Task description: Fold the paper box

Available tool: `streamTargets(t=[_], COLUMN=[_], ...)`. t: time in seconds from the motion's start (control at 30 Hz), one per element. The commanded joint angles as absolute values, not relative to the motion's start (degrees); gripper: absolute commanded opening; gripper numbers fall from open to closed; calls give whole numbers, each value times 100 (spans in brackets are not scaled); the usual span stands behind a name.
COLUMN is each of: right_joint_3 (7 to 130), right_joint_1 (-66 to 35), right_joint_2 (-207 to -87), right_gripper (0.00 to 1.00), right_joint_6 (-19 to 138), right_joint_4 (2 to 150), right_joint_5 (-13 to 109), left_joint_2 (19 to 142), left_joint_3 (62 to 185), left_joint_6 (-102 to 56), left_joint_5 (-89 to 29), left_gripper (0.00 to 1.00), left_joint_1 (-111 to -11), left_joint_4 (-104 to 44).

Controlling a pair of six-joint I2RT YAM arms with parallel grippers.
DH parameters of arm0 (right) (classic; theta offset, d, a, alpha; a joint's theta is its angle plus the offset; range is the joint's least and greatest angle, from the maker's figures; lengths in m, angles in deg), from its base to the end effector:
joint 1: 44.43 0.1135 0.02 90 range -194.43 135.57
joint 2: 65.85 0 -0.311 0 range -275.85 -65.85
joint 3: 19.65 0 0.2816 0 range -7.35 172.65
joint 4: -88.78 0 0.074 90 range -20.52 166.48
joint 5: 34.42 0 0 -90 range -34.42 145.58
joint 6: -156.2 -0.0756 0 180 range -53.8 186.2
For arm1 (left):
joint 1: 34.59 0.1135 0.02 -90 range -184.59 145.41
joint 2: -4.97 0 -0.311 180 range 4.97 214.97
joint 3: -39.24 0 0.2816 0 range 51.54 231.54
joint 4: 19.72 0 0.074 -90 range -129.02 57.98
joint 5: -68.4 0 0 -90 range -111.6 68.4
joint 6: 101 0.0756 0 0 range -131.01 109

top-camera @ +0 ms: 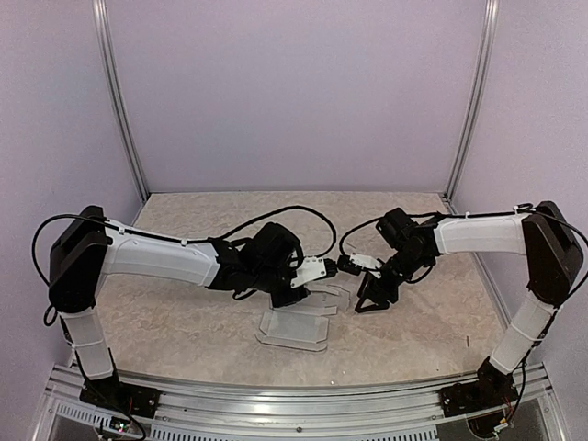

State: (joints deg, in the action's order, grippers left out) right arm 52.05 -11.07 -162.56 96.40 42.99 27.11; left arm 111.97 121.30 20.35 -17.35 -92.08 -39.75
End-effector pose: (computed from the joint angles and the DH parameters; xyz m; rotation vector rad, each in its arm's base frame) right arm 0.2790 0.2268 0.1707 -1.5420 2.2658 0.7072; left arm 0.2584 -0.3950 0.1866 1.6236 1.7086 -0.1357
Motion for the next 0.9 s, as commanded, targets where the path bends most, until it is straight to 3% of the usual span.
streamTargets(t=[0.0,0.2,0.47,0.67,0.87], right_joint_3=[5200,5270,5176,5172,5179], right_joint_1=[-1059,-1055,-1051,-1050,-1064], right_joint_2=[-16272,-16288,-16215,-16147,-16029], right_gripper=[53,53,51,50,42], right_joint_6=[9618,9575,9460,9394,9443], right_joint_4=[4222,4181,4451,4512,4880], right_joint_5=[2387,2305,2917,2912,3318], left_joint_2=[11123,11212,11042,11093,10962], left_joint_3=[11989,12001,11845,11788,11710], left_joint_6=[1940,1731,1136,1005,1029], left_joint_5=[-1675,-1842,-3153,-3487,-3448], left_gripper=[40,35,34,34,34], left_joint_1=[-9249,-9151,-8542,-8375,-8490], left_joint_4=[-3827,-3887,-3625,-3468,-3382])
